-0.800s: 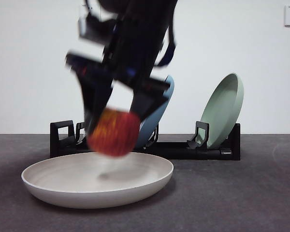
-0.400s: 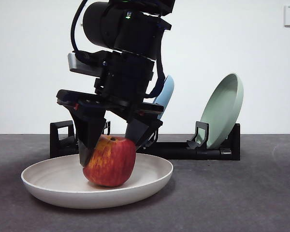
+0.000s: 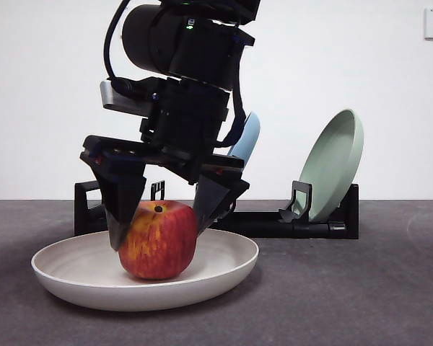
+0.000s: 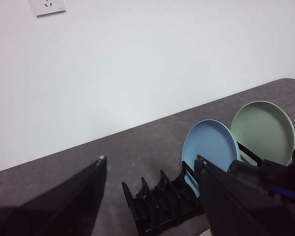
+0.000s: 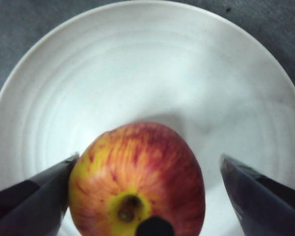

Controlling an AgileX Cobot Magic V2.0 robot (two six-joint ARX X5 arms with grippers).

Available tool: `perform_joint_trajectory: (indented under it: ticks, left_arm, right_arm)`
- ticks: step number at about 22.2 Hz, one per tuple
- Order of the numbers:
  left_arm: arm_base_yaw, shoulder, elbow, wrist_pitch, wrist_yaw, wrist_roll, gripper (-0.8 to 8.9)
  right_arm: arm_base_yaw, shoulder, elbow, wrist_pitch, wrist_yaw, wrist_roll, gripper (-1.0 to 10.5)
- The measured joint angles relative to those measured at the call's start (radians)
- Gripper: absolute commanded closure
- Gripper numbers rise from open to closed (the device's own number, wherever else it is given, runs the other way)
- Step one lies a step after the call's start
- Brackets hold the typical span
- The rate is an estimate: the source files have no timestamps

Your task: Take the yellow plate from the plate rack,put the plate on the table,take the apple from the table,put the apple in the plate

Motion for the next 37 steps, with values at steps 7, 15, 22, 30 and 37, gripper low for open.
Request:
perform_joint_trajectory:
  ticks: [7, 15, 22, 30, 37]
  left_arm:
    - [0.0, 0.027, 0.0, -0.003, 0.008, 0.0, 5.07]
    - [0.0, 0.152, 0.0, 0.006, 0.104, 0.034, 5.28]
    - [0.051, 0.306, 0.0, 0.006, 0.203, 0.167, 8.23]
    - [0.428, 0.342, 0.0, -0.092, 0.614, 0.255, 8.23]
    - [0.78, 0.234, -0.036, 0.0, 0.81, 0.141, 8.23]
  right_arm:
    - [-0.001, -0.09, 0.003, -0.017, 0.0, 0.0, 4.7]
    - [-0.031, -0.311, 0.014, -0.043, 0.0, 0.0, 4.9]
    - [-0.135, -0.546, 0.014, -0.172, 0.0, -0.026, 9.6]
    - [-0.376, -0.747, 0.014, -0.373, 0.0, -0.072, 9.6]
    - [-0.506, -1.022, -0.151, -0.173, 0.0, -0.072, 9.6]
